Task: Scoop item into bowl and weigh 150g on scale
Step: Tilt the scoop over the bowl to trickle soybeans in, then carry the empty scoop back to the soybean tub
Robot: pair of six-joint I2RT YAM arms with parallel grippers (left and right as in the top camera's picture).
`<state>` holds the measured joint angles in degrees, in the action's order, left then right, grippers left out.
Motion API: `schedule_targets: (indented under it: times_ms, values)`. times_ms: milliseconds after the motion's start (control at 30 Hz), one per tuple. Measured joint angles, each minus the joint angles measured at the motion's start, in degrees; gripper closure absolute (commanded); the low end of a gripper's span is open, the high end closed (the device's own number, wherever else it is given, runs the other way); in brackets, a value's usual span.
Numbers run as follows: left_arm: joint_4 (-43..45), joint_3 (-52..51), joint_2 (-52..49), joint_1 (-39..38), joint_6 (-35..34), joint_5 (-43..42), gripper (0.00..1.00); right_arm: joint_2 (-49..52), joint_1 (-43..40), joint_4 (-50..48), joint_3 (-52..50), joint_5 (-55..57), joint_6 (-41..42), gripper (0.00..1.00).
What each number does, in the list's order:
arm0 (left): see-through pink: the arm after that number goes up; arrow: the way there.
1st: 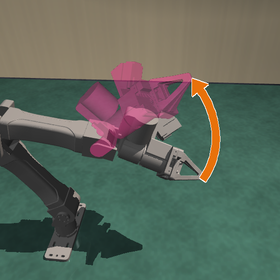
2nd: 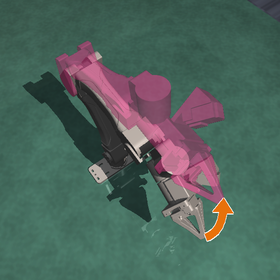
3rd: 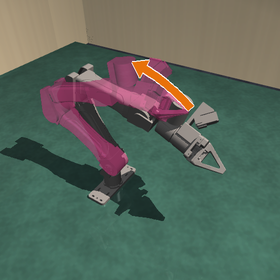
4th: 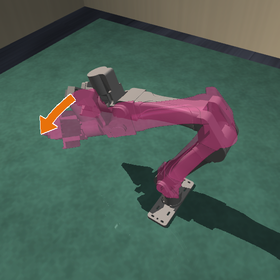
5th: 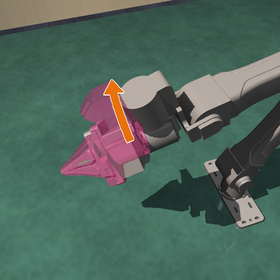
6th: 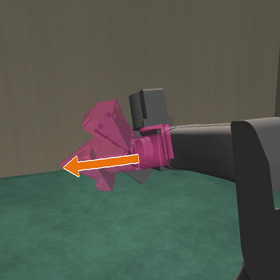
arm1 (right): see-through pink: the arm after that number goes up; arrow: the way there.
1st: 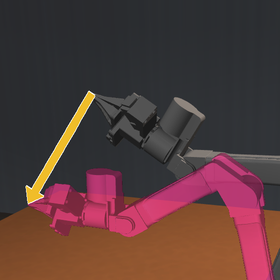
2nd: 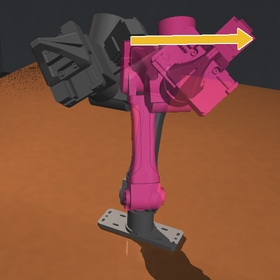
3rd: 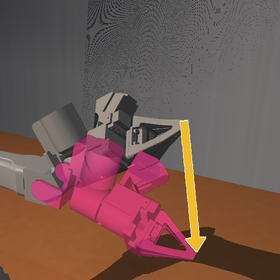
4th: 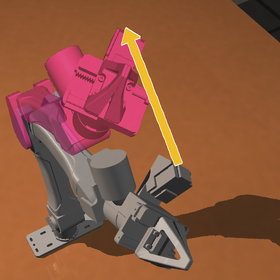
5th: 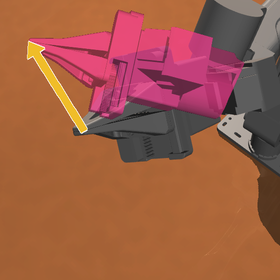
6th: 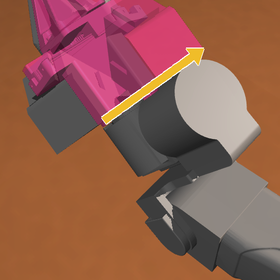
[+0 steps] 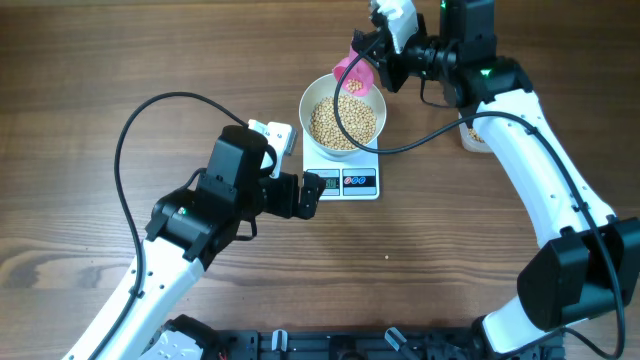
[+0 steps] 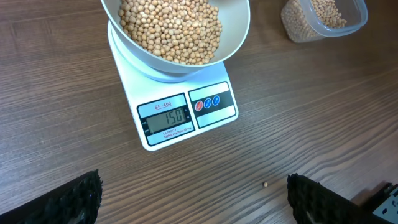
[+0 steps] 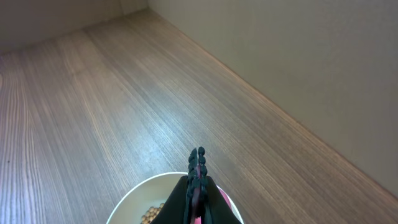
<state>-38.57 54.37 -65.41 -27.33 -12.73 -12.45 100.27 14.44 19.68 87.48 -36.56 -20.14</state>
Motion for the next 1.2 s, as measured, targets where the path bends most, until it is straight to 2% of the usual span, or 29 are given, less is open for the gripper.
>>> schedule_targets:
  times_ms: [267, 1200]
  values:
    - [0.0, 0.0, 0.0, 0.0, 0.0, 0.0, 0.0, 0.0, 0.0, 0.0, 0.0, 0.0, -1.7, 0.96]
    - [0.0, 0.0, 0.0, 0.0, 0.0, 0.0, 0.0, 0.0, 0.0, -1.6, 0.0, -2.3, 0.3, 0.96]
